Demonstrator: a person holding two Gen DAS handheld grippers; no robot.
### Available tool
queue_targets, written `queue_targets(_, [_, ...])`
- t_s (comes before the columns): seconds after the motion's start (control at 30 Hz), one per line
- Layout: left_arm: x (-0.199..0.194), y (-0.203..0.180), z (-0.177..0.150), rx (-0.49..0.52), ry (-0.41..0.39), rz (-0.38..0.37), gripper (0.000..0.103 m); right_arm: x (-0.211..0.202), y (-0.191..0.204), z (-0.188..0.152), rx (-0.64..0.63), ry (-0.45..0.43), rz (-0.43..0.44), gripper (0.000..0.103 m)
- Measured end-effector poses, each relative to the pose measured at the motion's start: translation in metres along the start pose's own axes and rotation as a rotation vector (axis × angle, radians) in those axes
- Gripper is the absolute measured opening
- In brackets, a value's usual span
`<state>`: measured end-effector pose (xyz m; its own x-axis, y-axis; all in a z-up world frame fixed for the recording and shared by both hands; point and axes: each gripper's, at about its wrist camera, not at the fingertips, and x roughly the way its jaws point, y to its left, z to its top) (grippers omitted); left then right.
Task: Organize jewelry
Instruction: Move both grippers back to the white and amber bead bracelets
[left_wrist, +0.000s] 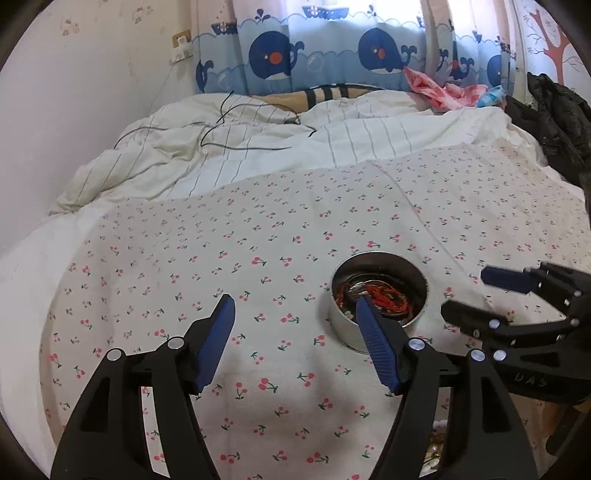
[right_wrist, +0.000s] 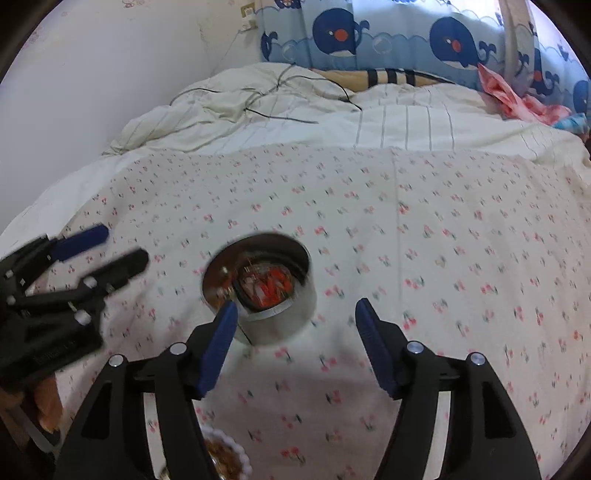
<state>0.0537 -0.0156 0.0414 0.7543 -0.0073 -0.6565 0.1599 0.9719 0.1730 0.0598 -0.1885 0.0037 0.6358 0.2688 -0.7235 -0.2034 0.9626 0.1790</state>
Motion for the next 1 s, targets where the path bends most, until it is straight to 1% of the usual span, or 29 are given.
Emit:
queue_targets(0.07, [-0.005,-0.003,-0.001,0.015,-0.018,0.000,0.067,0.001,-0.006,-0.008,0.015,0.000,-0.027,0.069])
queue_targets(0.1, [-0.008,-0.004,-0.002,0.021,-0.027,-0.005,0.068,0.002,-0.009,-0.012,0.026,-0.012,-0.050,0.070])
queue_targets(0.13, [-0.010,-0.005,-0.003,0.024,-0.033,-0.008,0.068,0.004,-0.012,-0.016,0.034,-0.028,-0.076,0.075])
queue_targets(0.2, [-0.014,-0.007,-0.005,0.026,-0.043,-0.013,0.070,0.012,-0.017,-0.021,0.033,-0.043,-0.140,0.077])
queue_targets(0.37, [-0.024,-0.010,-0.007,0.039,-0.066,-0.032,0.071,0.029,-0.036,-0.033,0.088,-0.013,-0.215,0.077])
queue_targets(0.47, [-0.028,-0.009,-0.011,0.043,-0.068,-0.036,0.073,0.031,-0.047,-0.037,0.089,0.028,-0.298,0.077])
queue_targets(0.53, [-0.029,-0.006,-0.016,0.038,-0.057,-0.041,0.074,0.031,-0.056,-0.039,0.090,0.068,-0.331,0.080])
queue_targets(0.63, [-0.030,-0.006,-0.025,0.044,-0.032,-0.039,0.074,0.021,-0.060,-0.041,0.092,0.082,-0.377,0.082])
queue_targets(0.67, [-0.030,-0.007,-0.028,0.051,-0.028,-0.036,0.074,0.016,-0.060,-0.042,0.090,0.083,-0.371,0.082])
queue_targets(0.73, [-0.032,-0.007,-0.035,0.063,-0.012,-0.035,0.074,-0.003,-0.051,-0.045,0.089,0.060,-0.286,0.082])
queue_targets(0.8, [-0.034,-0.005,-0.043,0.059,0.005,-0.038,0.076,-0.024,-0.033,-0.050,0.060,0.038,-0.148,0.082])
queue_targets(0.87, [-0.034,-0.003,-0.049,0.043,0.036,-0.059,0.077,-0.039,-0.012,-0.060,-0.005,0.038,-0.049,0.082])
queue_targets(1.0, [-0.030,0.005,-0.064,-0.012,0.116,-0.146,0.078,-0.050,0.025,-0.084,-0.161,0.072,-0.002,0.082])
